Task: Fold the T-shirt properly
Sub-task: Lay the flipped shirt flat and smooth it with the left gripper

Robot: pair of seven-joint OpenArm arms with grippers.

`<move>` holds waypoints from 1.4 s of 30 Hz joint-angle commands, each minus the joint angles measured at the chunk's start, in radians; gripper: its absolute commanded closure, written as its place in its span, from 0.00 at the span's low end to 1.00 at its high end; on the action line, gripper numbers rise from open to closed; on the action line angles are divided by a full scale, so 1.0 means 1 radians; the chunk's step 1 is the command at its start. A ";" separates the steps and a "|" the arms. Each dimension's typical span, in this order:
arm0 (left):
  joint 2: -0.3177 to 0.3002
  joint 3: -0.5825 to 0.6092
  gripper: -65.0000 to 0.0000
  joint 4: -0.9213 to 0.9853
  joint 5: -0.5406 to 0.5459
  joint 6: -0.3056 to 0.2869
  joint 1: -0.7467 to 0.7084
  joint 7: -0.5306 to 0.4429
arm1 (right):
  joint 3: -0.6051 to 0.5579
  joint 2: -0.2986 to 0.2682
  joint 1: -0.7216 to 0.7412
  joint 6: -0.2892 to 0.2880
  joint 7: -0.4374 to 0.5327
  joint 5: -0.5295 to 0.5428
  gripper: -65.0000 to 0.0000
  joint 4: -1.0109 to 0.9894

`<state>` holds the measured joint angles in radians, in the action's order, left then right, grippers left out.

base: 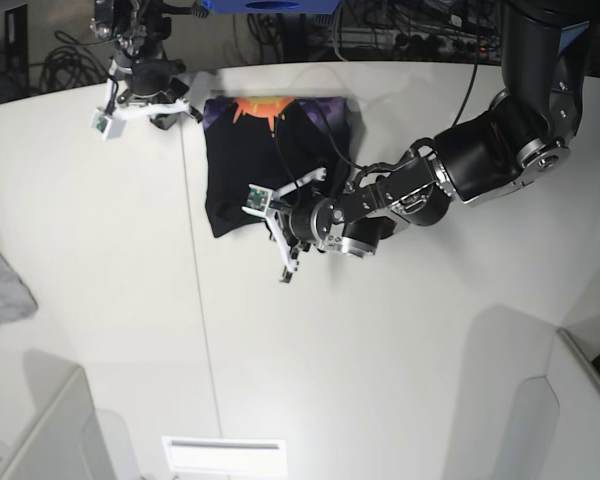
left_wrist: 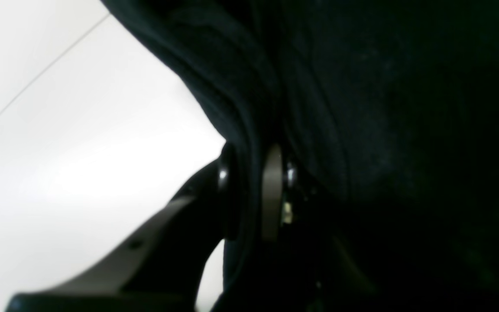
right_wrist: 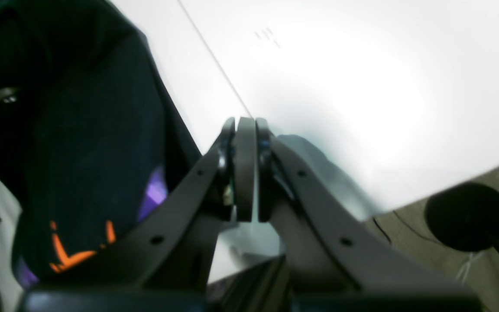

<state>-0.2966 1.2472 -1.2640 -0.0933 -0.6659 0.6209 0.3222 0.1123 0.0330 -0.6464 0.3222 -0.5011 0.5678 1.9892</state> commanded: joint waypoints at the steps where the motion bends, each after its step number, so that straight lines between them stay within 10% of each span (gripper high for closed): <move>1: -0.010 0.015 1.00 0.013 -0.044 -0.032 -0.005 0.085 | 0.005 -0.009 -0.003 -0.008 0.014 0.001 1.00 0.014; 11: 0.003 -0.077 1.00 -0.038 -0.043 -0.032 -0.006 0.091 | -0.003 -0.021 0.000 -0.008 0.014 0.001 1.00 0.014; 21: 0.060 -0.206 0.43 -0.058 -0.046 -0.032 0.018 0.093 | -0.003 -0.021 -0.003 -0.008 0.014 0.001 1.00 0.014; 42: 0.021 -0.601 0.42 -0.527 -0.033 -0.032 -0.134 0.280 | -0.003 -0.074 -0.002 -0.008 0.014 0.002 1.00 0.014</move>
<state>-0.2729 0.6556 -1.7752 -0.1230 -0.7116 0.4583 0.6140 0.1078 -0.0414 -0.6415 0.3218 -0.5011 0.5674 1.9884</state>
